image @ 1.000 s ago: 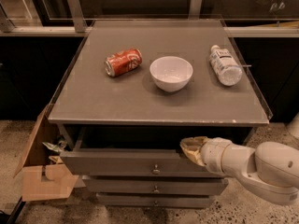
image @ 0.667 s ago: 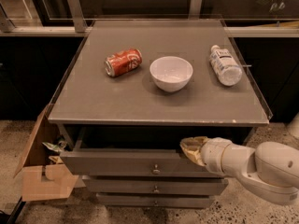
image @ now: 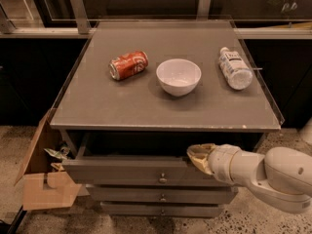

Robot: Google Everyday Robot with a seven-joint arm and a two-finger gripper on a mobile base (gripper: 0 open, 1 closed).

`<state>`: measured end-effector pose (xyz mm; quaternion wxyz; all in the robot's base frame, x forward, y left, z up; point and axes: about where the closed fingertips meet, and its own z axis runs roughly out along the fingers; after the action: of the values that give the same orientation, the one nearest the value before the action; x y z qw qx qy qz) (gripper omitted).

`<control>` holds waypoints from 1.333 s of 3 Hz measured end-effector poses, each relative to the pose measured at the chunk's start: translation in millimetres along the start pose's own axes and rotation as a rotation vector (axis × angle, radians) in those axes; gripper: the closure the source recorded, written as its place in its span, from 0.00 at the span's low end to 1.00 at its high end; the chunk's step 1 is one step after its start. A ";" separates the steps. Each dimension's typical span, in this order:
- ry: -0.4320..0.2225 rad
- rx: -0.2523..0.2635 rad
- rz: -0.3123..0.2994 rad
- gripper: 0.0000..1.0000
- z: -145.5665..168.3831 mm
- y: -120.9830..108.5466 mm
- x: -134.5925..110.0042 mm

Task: Open top drawer

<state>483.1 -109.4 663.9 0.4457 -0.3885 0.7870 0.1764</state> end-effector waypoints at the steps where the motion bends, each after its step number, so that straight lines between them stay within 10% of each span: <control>1: -0.002 -0.013 0.013 1.00 -4.2 6.2 3.2; 4: -0.002 -0.054 0.038 1.00 -12.6 23.5 5.9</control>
Offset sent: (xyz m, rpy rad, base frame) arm -0.1451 0.0021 -0.0622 0.1656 0.2289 0.0698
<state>456.2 -105.0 664.1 0.4326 -0.3849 0.7887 0.2065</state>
